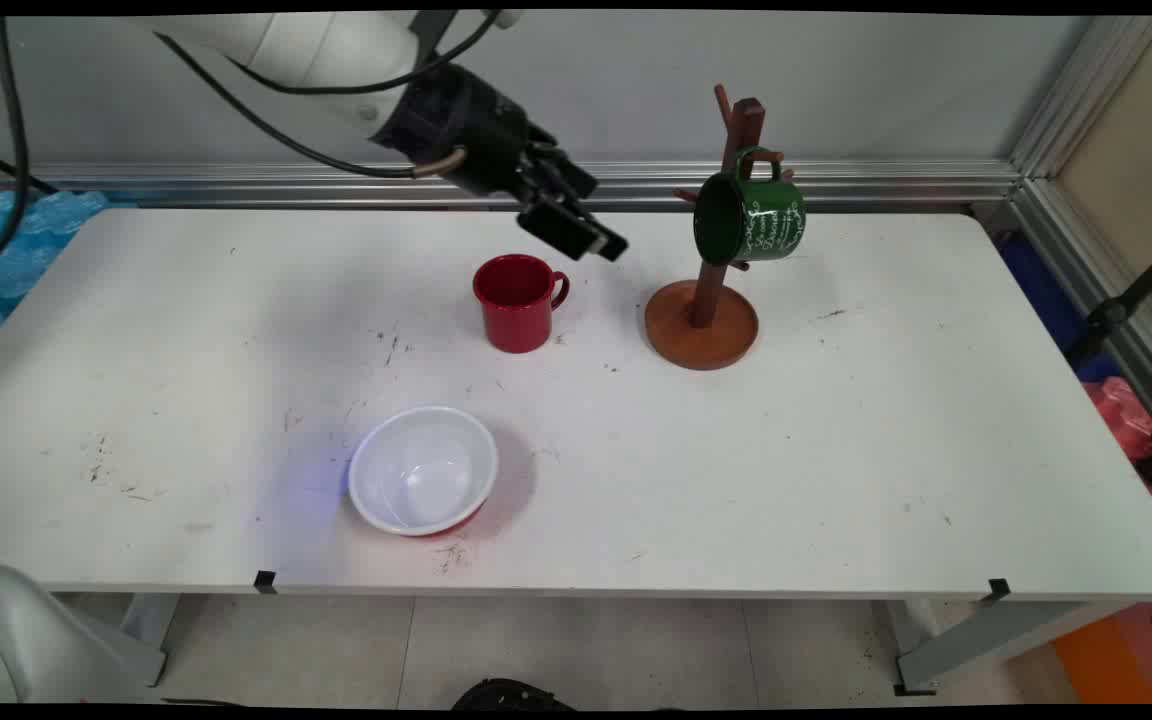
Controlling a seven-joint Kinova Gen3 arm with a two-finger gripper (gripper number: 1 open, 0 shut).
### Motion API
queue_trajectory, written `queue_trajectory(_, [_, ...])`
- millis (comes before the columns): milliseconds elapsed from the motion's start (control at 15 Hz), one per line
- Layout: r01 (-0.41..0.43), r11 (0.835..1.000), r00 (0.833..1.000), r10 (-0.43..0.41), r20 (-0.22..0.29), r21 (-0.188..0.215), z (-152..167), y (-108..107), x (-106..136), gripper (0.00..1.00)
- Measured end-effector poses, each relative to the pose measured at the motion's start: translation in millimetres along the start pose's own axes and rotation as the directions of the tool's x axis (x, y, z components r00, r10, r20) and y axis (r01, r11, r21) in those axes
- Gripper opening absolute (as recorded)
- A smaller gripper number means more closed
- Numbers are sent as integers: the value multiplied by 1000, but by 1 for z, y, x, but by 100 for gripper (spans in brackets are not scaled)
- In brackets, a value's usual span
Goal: Pick up the green mug from the rack
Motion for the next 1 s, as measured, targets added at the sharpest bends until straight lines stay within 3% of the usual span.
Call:
queue_trajectory(533, [35,998,996,-40,-81,-60,31,17,28,100])
queue_trajectory(1000, [130,989,986,-137,-98,-68,59,26,36,100])
